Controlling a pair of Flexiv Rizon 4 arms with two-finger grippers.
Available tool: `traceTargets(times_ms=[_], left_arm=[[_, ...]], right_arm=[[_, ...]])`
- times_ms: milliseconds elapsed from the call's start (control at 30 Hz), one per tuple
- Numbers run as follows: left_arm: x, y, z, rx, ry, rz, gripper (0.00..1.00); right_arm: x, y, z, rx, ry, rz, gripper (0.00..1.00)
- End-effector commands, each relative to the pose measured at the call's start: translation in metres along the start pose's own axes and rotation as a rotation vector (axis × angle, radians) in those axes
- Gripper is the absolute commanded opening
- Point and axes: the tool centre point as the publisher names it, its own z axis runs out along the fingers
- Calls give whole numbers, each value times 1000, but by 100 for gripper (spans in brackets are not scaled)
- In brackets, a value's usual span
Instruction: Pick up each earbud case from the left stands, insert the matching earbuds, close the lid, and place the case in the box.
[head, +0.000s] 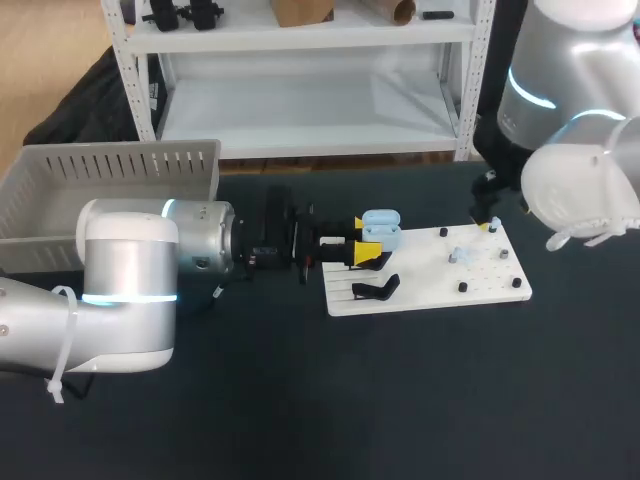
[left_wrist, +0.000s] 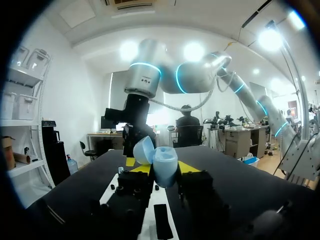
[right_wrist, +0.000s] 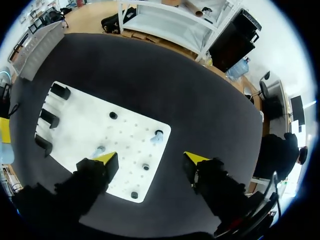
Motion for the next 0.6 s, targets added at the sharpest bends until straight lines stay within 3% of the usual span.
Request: traceTargets(times_ms=[33,300,600], left_arm=[[0,-1,0,-4,-1,1,0],[0,-1,0,-4,-1,1,0],[0,-1,0,-4,-1,1,0]], right_arm=[[-6,-4,8,-7,13,-3,76],[-7,-8,16,-1,15,-20,51],[-6,-8,24,-6,17,-32,48]])
